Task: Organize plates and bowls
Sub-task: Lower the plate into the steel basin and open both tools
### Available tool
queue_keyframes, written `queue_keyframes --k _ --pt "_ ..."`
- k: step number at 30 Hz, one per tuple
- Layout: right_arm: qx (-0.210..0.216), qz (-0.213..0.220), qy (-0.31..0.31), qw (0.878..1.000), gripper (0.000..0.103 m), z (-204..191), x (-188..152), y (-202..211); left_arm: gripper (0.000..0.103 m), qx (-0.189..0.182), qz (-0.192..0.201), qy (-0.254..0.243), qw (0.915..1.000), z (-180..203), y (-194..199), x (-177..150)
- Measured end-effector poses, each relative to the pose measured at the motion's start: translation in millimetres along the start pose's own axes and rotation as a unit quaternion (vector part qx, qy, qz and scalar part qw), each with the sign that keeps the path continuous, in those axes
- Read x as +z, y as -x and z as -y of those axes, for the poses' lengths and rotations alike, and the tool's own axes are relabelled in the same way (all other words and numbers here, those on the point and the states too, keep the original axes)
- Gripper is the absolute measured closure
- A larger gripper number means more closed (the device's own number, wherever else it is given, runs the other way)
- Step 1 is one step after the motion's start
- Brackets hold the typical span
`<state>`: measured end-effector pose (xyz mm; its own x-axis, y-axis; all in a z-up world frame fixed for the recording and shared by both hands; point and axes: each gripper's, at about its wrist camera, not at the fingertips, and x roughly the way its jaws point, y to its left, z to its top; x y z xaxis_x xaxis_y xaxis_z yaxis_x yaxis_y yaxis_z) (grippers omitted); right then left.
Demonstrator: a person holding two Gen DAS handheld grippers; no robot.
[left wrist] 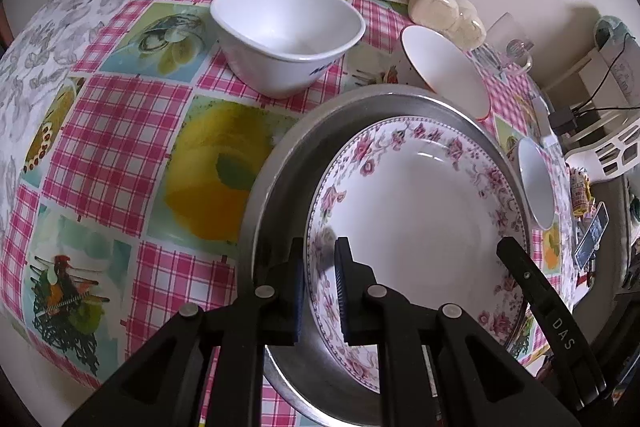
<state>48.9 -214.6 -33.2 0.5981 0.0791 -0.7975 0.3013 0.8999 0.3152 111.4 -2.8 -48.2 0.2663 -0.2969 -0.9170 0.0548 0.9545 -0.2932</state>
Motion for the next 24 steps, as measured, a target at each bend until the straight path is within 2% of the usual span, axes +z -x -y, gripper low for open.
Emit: queue_keyframes --k 24 --pt "-0.015 -0.025 0.036 0.999 0.083 -10 -6 -8 0.09 0.02 -0.024 0.029 0.9991 -10 10 -9"
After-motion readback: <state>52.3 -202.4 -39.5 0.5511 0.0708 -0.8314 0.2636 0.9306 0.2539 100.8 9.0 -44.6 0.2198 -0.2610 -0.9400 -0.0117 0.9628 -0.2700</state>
